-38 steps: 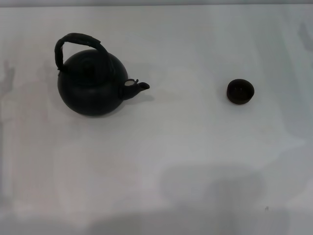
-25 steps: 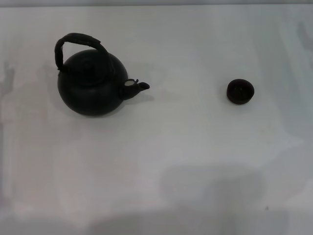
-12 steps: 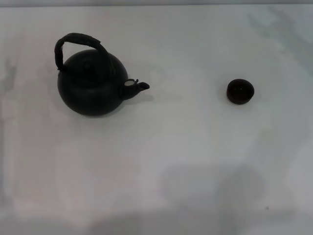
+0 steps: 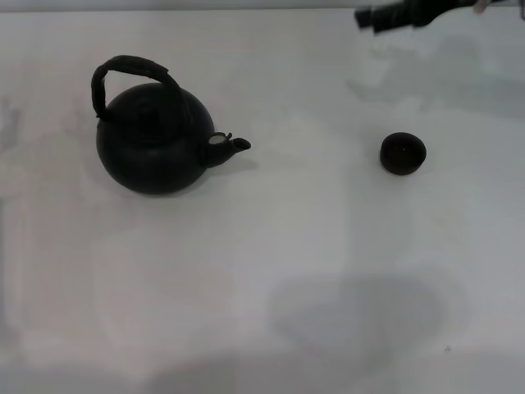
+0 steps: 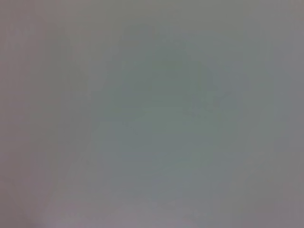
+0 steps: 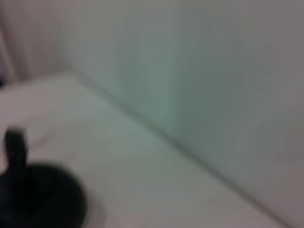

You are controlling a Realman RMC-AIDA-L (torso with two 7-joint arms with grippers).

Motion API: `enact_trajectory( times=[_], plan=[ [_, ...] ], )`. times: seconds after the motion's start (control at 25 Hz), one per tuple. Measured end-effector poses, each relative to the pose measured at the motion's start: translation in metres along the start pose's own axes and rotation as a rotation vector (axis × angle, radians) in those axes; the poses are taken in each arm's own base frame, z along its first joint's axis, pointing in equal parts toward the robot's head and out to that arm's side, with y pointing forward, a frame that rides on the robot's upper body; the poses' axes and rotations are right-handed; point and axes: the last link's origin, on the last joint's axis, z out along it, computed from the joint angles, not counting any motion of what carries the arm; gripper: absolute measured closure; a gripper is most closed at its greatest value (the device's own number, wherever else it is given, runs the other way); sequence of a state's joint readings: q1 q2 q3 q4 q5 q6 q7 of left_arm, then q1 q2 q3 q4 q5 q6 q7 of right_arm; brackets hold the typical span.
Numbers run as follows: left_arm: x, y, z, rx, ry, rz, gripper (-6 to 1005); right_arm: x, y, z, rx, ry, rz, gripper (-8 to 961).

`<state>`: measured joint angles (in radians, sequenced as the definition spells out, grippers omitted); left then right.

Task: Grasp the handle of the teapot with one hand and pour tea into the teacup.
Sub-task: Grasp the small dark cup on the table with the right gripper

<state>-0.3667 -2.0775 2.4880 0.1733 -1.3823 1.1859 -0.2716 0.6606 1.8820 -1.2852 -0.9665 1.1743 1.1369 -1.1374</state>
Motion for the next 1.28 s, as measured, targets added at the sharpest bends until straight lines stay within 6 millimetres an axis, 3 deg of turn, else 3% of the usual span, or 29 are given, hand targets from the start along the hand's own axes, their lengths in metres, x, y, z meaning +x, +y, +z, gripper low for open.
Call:
enact_trajectory(
  times=[0.28, 0.48, 0.88, 1.28],
  plan=[
    [0.001, 0.002, 0.003, -0.007, 0.004, 0.000, 184, -0.011, 0.039, 0.029, -0.002, 0.337, -0.124, 125],
    [0.001, 0.001, 0.002, -0.005, 0.003, 0.004, 184, -0.010, 0.058, 0.050, -0.009, 0.477, -0.179, 125],
    [0.000, -0.001, 0.001, 0.000, -0.002, 0.007, 183, 0.016, 0.062, 0.072, 0.026, 0.625, -0.184, 126],
    [0.000, -0.001, 0.001, 0.002, -0.002, 0.006, 183, 0.030, 0.059, 0.075, 0.029, 0.661, -0.153, 127]
  ],
)
